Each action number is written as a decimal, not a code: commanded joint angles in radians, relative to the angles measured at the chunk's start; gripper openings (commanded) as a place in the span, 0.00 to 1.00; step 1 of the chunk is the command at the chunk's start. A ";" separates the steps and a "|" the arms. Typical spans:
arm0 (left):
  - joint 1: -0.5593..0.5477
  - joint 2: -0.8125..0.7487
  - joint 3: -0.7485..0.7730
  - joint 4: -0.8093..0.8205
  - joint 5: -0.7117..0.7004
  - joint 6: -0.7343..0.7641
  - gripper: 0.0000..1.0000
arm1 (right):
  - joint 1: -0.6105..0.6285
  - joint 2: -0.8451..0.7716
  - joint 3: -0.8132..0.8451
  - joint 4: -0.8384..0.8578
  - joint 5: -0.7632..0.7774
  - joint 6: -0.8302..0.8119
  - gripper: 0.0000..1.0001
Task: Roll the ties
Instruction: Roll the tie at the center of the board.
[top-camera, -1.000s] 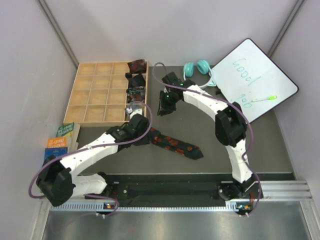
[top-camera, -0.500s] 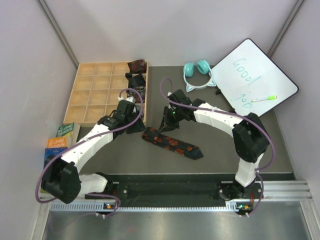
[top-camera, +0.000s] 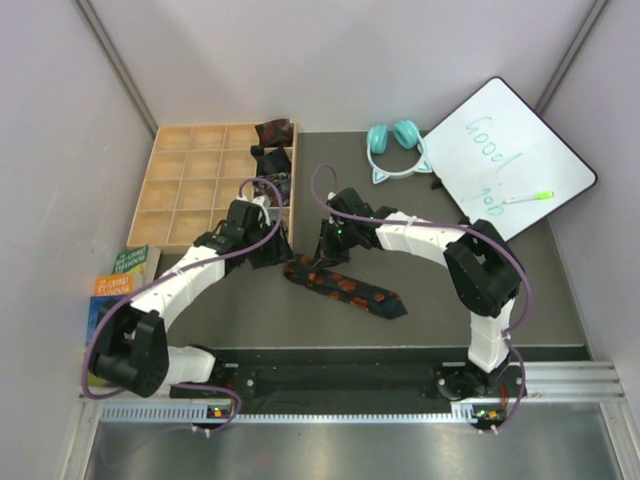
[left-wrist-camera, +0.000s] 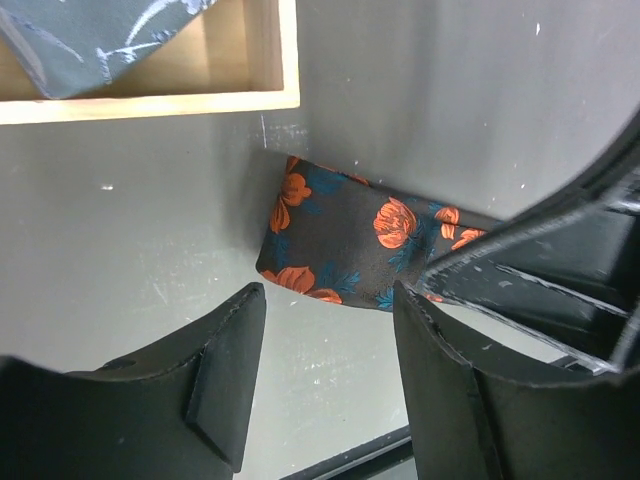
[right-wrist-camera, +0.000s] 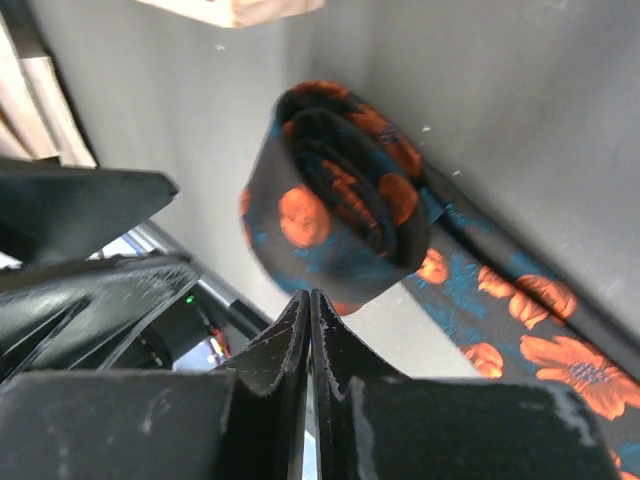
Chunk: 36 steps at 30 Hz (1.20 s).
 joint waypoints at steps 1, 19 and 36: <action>0.005 0.012 -0.017 0.063 0.035 0.020 0.59 | 0.011 0.030 -0.012 0.061 0.015 -0.005 0.01; 0.007 0.038 -0.172 0.328 0.136 0.011 0.64 | 0.011 0.084 -0.098 0.069 0.069 -0.037 0.00; 0.007 0.185 -0.252 0.544 0.208 -0.018 0.57 | 0.011 0.090 -0.118 0.062 0.074 -0.040 0.00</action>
